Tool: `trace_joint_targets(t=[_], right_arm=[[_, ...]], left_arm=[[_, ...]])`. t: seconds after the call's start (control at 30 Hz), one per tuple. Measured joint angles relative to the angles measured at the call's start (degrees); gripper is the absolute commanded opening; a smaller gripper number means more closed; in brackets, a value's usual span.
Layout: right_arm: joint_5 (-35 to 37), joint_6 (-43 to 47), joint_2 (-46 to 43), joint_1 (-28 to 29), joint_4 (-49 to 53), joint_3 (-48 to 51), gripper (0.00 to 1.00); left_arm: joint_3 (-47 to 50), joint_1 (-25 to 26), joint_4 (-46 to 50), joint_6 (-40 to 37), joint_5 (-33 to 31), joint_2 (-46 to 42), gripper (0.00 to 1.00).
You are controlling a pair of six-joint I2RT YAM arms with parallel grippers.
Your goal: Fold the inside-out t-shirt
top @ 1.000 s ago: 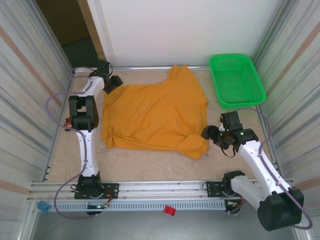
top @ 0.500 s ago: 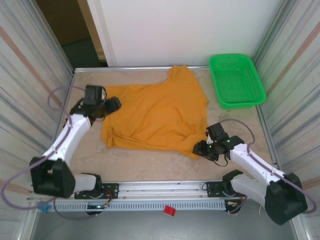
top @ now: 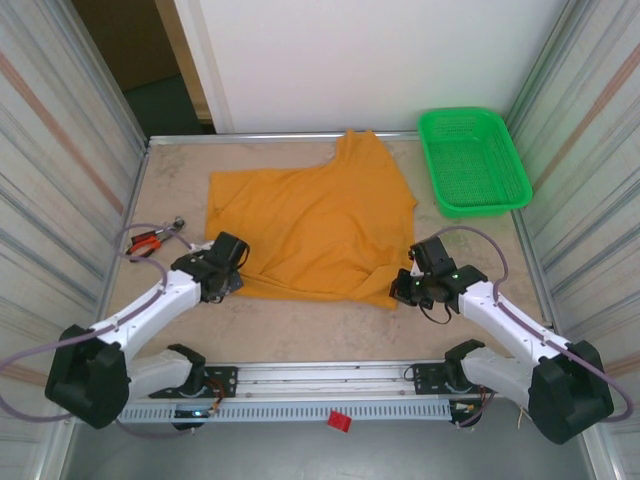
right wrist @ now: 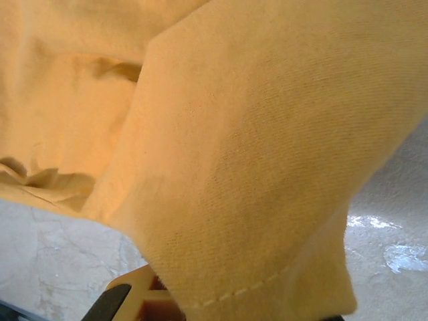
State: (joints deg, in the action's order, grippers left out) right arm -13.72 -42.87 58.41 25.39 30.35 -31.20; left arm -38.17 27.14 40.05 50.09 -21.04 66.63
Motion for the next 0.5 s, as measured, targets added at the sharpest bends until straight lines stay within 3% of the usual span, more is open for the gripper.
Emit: trace_joint_targets(t=[0.27, 0.43, 0.5], right_arm=[[0.39, 0.0, -0.55, -0.09, 0.35, 0.0, 0.0], [0.42, 0.0, -2.14, -0.85, 1.64, -0.26, 0.0], [0.37, 0.0, -3.13, -1.86, 2.4, -1.11, 0.0]], left_arm=[[-0.24, 0.26, -2.6, 0.39, -4.79, 8.35, 0.33], [-0.94, 0.26, -3.5, 0.76, -6.51, 11.8, 0.01], [-1.25, 0.26, -3.06, 0.66, -7.19, 11.67, 0.0]])
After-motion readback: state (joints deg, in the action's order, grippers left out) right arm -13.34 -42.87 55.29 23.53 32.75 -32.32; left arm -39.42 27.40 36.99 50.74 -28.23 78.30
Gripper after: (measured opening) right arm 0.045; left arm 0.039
